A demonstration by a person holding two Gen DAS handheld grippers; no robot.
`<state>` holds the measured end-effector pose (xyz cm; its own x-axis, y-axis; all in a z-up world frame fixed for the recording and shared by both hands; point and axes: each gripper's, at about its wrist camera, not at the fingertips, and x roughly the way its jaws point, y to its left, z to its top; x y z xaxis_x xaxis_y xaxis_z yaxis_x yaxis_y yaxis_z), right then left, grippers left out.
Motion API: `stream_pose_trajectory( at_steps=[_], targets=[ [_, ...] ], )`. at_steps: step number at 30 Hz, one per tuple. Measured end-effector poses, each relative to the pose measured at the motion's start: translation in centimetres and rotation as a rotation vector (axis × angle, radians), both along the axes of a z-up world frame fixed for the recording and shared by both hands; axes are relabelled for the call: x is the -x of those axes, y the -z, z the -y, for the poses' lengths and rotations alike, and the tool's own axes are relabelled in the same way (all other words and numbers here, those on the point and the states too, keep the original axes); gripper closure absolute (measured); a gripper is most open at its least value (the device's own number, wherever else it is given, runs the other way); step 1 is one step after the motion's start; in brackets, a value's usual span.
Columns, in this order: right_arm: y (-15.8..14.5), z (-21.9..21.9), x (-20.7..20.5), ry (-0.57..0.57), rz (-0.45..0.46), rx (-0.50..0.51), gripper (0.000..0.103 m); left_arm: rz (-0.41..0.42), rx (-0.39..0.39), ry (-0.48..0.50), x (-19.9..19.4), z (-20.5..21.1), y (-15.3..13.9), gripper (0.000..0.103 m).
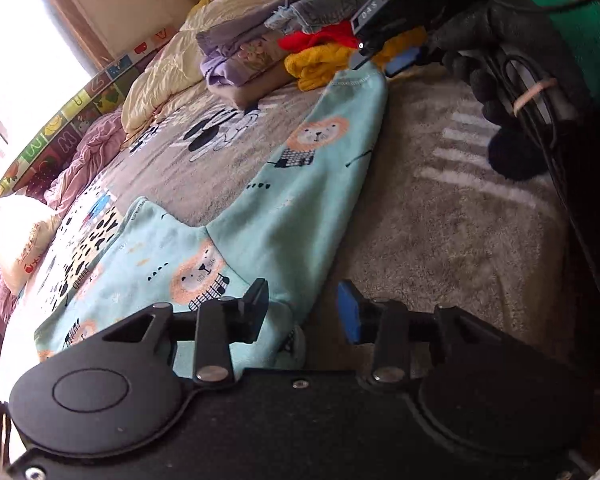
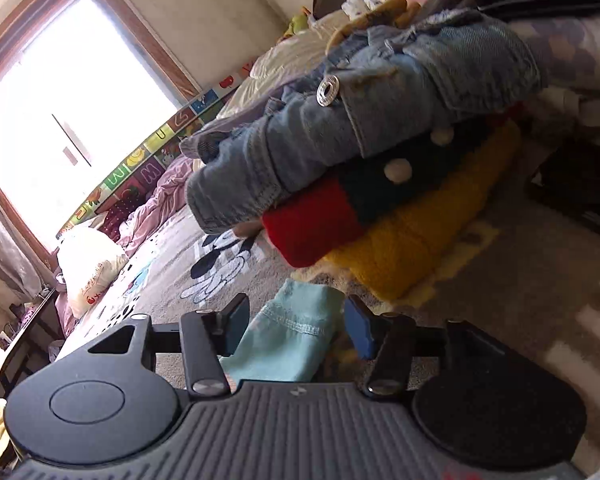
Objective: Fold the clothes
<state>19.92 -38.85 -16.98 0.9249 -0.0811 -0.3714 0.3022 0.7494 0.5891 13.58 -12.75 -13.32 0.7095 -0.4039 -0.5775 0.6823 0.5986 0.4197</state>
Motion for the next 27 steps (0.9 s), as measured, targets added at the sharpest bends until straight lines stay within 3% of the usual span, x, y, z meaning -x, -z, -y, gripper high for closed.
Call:
stream_pose_trajectory(
  at_steps=[2, 5, 6, 9, 10, 13, 15, 16, 18, 20, 21, 24, 27],
  targets=[
    [-1.1, -2.2, 0.9, -0.055, 0.045, 0.102, 0.047, -0.002, 0.124, -0.043, -0.8, -0.2, -1.4, 0.067],
    [-1.4, -5.5, 0.8, -0.226, 0.085, 0.187, 0.047, -0.030, 0.232, -0.102, -2.6, 0.6, -1.9, 0.077],
    [-1.0, -6.4, 0.5, -0.307, 0.052, 0.209, 0.050, -0.058, 0.252, -0.120, -3.4, 0.8, -1.7, 0.078],
    [0.4, -8.5, -0.2, -0.437, -0.129, 0.308, 0.055, -0.299, 0.191, -0.180, -7.0, 0.8, 1.2, 0.078],
    [0.1, -8.6, 0.2, -0.422, -0.122, 0.318, 0.063, -0.275, 0.234, -0.155, -6.8, 0.3, 1.4, 0.077],
    [-0.8, -8.8, 1.2, -0.383, -0.084, 0.350, 0.062, -0.304, 0.358, -0.187, -6.8, -1.5, -0.8, 0.077],
    [-1.2, -9.7, 1.6, -0.425, -0.020, 0.370, 0.062, -0.286, 0.436, -0.177, -6.5, -2.3, -1.5, 0.077],
    [-1.1, -10.4, 1.5, -0.461, -0.018, 0.386, 0.060, -0.309, 0.421, -0.189, -6.6, -2.2, -1.1, 0.077],
    [0.4, -12.1, 0.0, -0.550, -0.149, 0.474, 0.055, -0.335, 0.326, -0.196, -6.5, -1.8, 0.2, 0.077],
    [0.5, -12.7, 0.0, -0.551, -0.166, 0.515, 0.054, -0.314, 0.272, -0.155, -5.8, -1.9, 0.6, 0.076],
    [0.3, -12.8, 0.1, -0.546, -0.165, 0.521, 0.054, -0.322, 0.292, -0.165, -5.7, -2.6, 0.0, 0.072],
    [-0.2, -12.7, 0.5, -0.546, -0.108, 0.477, 0.054, -0.259, 0.454, -0.317, -5.8, -8.4, -1.9, 0.059],
    [-0.9, -14.3, 1.0, -0.580, -0.046, 0.474, 0.054, -0.183, 0.577, -0.566, -6.1, -15.6, -2.8, 0.061]
  ],
)
